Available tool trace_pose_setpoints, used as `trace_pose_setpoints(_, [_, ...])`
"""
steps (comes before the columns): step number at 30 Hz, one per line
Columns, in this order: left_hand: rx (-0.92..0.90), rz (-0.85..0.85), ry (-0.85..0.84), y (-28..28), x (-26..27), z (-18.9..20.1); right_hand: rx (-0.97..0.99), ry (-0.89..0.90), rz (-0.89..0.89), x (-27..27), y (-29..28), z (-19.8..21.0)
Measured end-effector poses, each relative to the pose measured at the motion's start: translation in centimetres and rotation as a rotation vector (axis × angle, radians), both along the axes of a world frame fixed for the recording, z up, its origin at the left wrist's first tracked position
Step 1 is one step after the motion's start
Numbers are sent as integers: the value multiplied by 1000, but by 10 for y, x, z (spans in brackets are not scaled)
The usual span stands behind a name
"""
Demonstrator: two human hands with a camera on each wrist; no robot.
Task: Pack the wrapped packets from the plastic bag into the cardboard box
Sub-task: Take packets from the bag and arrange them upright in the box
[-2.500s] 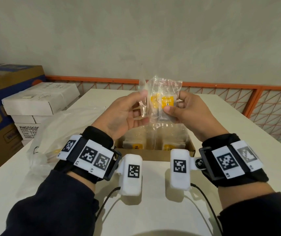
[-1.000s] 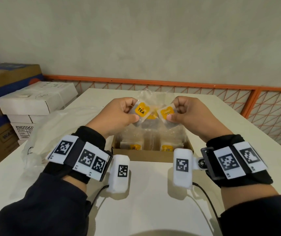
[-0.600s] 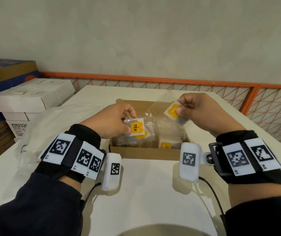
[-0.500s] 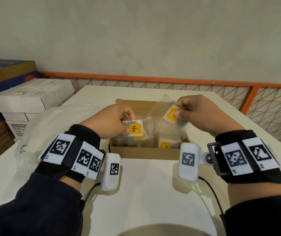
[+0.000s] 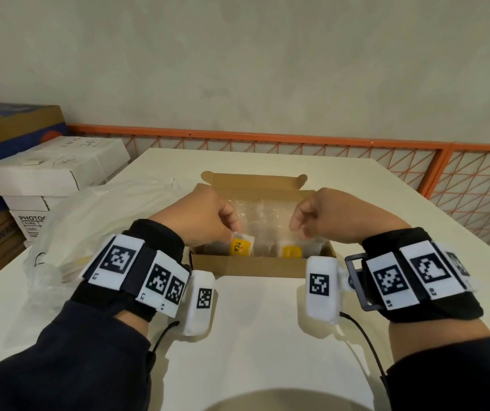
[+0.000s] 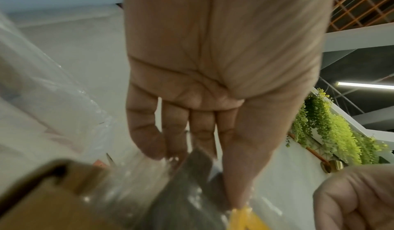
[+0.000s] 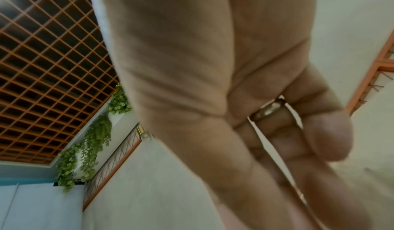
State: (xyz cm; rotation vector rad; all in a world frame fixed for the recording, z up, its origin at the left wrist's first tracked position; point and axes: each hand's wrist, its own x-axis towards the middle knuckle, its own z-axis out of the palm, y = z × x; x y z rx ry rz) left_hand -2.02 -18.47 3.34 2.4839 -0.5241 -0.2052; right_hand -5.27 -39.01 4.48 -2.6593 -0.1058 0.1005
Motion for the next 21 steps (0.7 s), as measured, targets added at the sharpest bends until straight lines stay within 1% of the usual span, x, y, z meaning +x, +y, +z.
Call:
trace_pose_setpoints(6, [54,32,7,-1,-1,-1,-82,78,-39,-2,9,-2])
trace_pose_setpoints(14, [80,29,-31,3,-1,3,-144,34,-90,-3,10,2])
trace_pose_setpoints(17, [102,5,-30,3,-2,1,-139,38,-80,-4,10,1])
trace_pose_setpoints(21, [99,30,-55,4,2,-1,-140,42,-76,-3,11,0])
